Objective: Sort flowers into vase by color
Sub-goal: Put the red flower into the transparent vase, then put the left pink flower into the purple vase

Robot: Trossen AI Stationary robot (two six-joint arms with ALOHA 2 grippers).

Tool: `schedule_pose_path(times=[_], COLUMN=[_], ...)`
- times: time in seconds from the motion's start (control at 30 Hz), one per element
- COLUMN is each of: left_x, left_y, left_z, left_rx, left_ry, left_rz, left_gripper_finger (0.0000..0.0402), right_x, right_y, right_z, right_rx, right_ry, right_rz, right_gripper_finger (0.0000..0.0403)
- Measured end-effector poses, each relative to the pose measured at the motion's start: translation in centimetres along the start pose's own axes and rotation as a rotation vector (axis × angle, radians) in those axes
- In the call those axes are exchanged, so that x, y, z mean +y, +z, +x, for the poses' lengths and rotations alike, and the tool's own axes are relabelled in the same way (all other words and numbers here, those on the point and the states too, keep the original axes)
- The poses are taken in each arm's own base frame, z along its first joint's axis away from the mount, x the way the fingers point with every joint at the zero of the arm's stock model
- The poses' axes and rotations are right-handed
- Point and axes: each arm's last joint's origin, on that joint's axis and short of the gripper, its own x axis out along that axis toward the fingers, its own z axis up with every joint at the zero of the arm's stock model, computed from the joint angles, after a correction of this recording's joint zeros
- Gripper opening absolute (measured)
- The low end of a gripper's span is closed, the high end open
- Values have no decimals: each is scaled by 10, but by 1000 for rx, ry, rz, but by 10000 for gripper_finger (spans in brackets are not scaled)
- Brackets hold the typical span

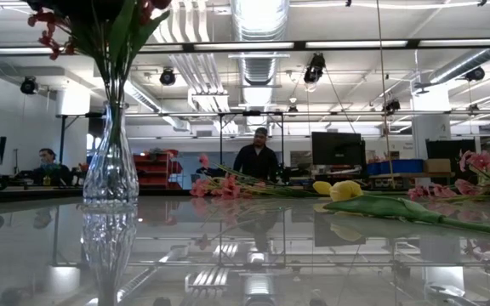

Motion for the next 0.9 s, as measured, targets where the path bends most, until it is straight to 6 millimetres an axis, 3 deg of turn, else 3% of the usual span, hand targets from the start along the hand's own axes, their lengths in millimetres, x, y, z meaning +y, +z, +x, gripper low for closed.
schedule_pose_path(times=[0.23,0.6,0.73,0.9], left_x=[-3,-20,-26,-28], left_y=[7,52,64,68], left_z=[-8,-31,-33,-35], left_rx=[78,31,26,104], left_ry=[8,-48,-114,-132], left_rz=[22,130,137,136], left_gripper_finger=[75,232,259,263], right_x=[-1,7,14,18], right_y=[-2,-27,-44,-62], right_z=[1,10,24,42], right_rx=[13,179,279,400], right_ry=[-5,-2,-34,-46], right_rz=[45,119,152,142], right_gripper_finger=[329,329,329,329])
